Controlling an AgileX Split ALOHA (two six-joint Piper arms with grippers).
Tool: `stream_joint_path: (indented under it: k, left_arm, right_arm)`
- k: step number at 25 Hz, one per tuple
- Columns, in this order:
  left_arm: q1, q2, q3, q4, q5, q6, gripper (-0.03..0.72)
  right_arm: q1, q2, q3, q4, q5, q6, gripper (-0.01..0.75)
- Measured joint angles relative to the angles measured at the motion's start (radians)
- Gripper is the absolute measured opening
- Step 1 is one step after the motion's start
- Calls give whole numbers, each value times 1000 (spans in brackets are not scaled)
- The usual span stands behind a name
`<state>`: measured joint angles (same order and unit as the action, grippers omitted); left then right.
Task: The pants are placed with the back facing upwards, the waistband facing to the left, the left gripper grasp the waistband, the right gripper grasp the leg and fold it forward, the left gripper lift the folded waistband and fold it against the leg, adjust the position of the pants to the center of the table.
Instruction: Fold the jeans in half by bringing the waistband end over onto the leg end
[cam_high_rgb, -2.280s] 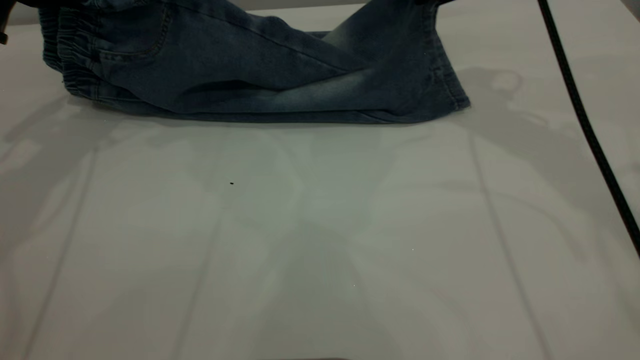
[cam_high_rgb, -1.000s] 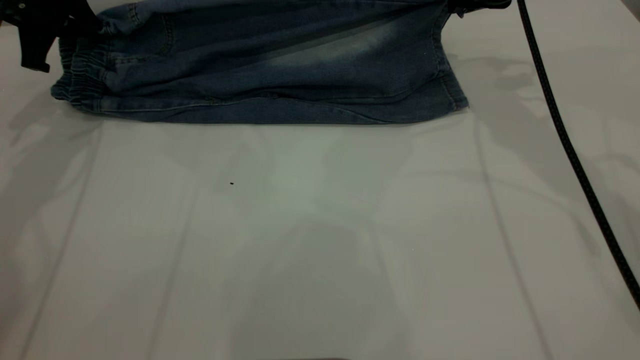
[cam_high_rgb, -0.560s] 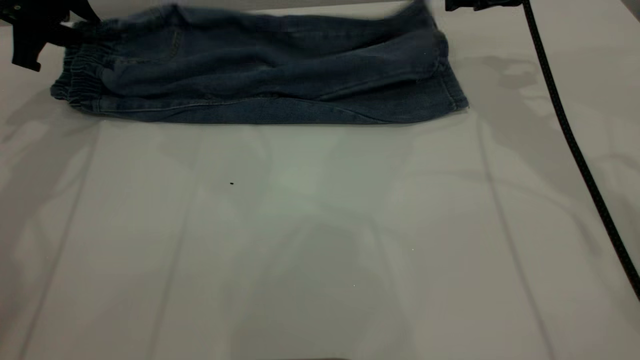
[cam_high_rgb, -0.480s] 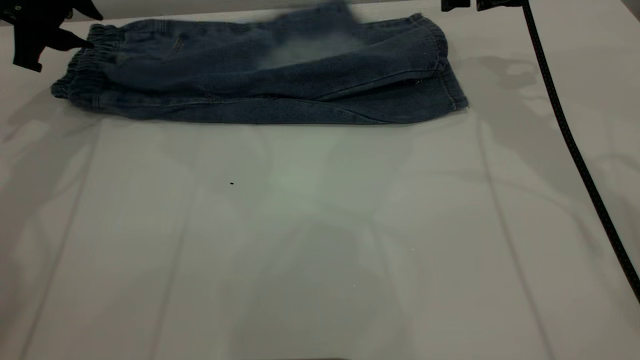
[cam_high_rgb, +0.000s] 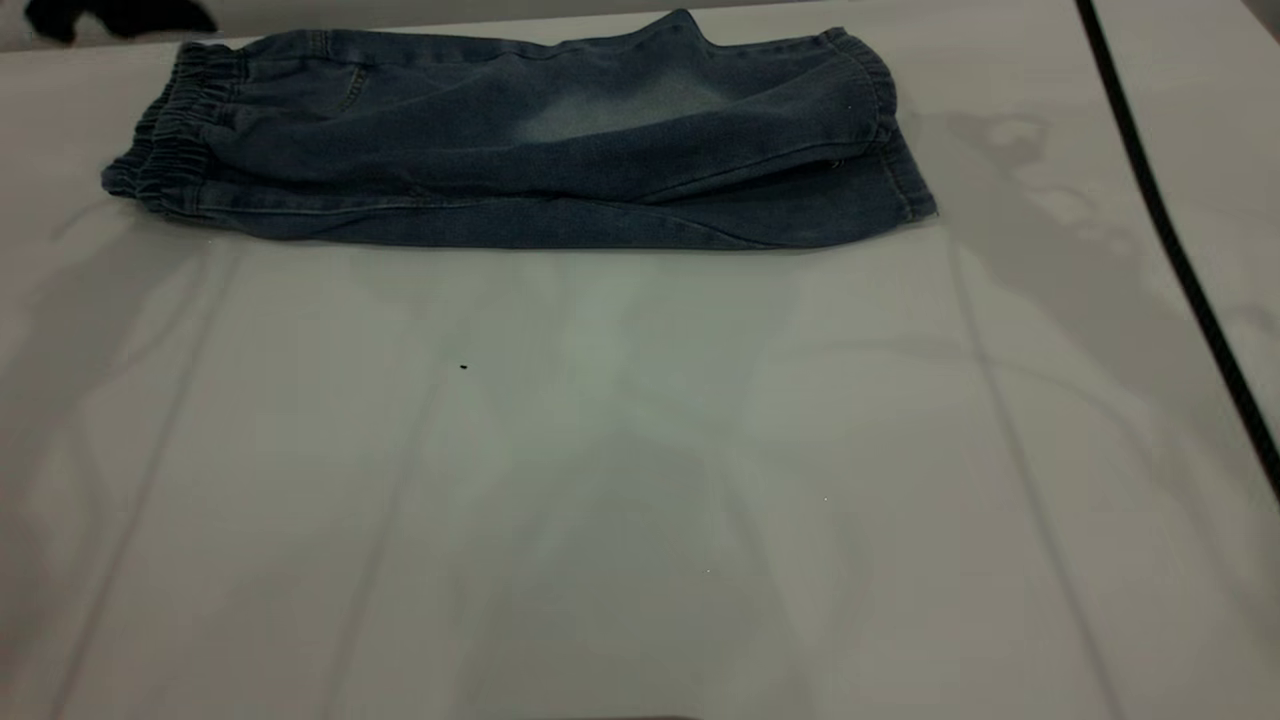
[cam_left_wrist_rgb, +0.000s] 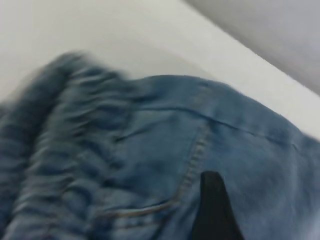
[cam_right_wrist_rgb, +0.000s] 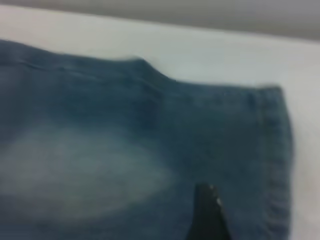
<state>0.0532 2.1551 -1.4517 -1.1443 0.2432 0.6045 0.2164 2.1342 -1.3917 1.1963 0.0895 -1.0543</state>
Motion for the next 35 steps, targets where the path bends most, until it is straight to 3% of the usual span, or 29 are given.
stream_joint_path:
  k: [4, 7, 11, 14, 19, 22, 28, 35]
  left_arm:
    - [0, 0, -56, 23, 144, 128, 448]
    - [0, -1, -95, 131, 260, 145, 448]
    - [0, -1, -168, 445, 404, 39, 448]
    - [0, -1, -221, 742, 459, -144, 448]
    - [9, -1, -241, 1082, 469, -556, 448]
    - [12, -1, -241, 1201, 467, -666, 448]
    - [13, 6, -242, 1254, 449, -694, 448]
    - [12, 107, -242, 1245, 300, -696, 448]
  right_arm:
    - [0, -42, -11, -7, 95, -29, 425]
    - [0, -51, -11, -26, 152, -33, 425]
    - [0, -52, -11, -53, 208, -33, 425]
    - [0, -52, -11, -64, 258, -34, 425]
    - [0, -52, -11, -86, 375, -31, 425]
    - [0, -52, -17, -96, 430, -25, 425]
    - [0, -52, -71, -105, 547, 0, 425]
    - [3, -53, -81, -109, 593, 15, 425]
